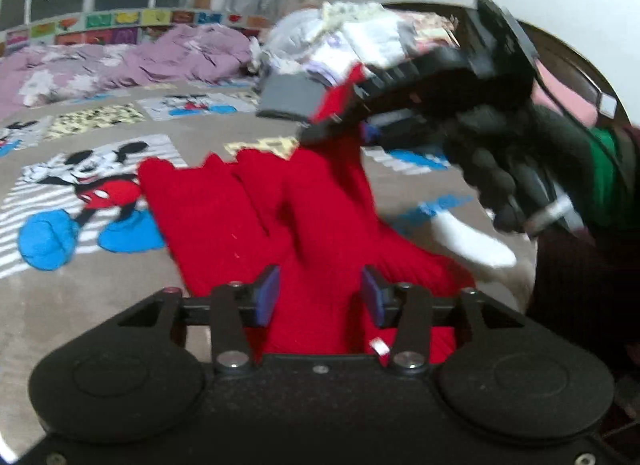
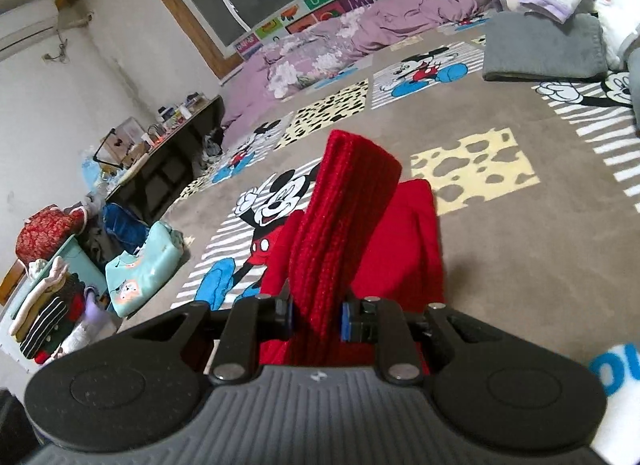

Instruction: Fold clothes

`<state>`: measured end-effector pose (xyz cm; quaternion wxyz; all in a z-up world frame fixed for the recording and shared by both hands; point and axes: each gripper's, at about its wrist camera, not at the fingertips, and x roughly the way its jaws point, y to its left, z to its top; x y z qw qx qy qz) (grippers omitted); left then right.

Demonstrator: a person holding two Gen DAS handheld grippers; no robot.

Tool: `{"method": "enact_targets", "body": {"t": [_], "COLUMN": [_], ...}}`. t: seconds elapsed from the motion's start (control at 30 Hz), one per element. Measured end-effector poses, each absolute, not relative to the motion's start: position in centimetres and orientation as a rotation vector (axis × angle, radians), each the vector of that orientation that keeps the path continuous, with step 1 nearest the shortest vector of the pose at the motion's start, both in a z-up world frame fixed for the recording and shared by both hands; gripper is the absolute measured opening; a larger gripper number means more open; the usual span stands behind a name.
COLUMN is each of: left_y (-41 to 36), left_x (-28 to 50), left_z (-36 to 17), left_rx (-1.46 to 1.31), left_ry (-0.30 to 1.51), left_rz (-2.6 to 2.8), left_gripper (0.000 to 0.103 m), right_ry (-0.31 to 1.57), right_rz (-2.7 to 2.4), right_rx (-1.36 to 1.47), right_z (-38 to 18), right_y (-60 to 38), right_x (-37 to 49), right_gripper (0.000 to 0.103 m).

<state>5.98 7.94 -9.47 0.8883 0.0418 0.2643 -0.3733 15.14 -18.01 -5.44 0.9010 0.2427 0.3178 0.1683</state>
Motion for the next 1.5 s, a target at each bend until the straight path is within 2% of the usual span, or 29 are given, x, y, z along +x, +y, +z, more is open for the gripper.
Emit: {"method": "enact_targets", "body": {"t": [0.3,0.8,0.83,0.9,0.97,1.23,1.5], "left_y": [7.4,10.0,9.8,10.0,10.1,10.9,11.1], "left_x": [5.4,6.4,6.3,6.3,6.4,6.5,7.0], "left_z": [-10.6,-10.4,-10.4,-10.5,-10.6,-10.8,-11.1], "left_rx": [0.151,0.006,0.012,0.006,-0.001,-0.031,-0.064], "left_ry": [0.607,0.602,0.604,0.609,0.614,0.634,0.659], "left_rz": [-0.824,-0.815,-0.823,-0.824,-0.824,-0.824,-0.829], "left_gripper": [0.044,0.044,0.044,0.044,0.044,0.043,0.043], "right_ry": [0.691,0.773,0.779,0.791,0.801,0.752,0.844], "right_rz": [0.340,0.268,0.268,0.269,0.272,0.304,0.340], "right_rx": [0.419,0.377,0.387,0.408,0.426,0.424,0.393], "right_z": [-4.3,-6.0,-6.1,-6.4,-6.7,-5.8,-9.5], "right_y": [-14.4,-10.1,-10.1,-10.0,-9.8,-10.8,-11.8], "right_x": [17.7,21.7,21.9,22.2,22.5,22.6,24.7], "right_gripper": [0.022,0.027,0.029,0.039,0.058,0.059,0.058]}}
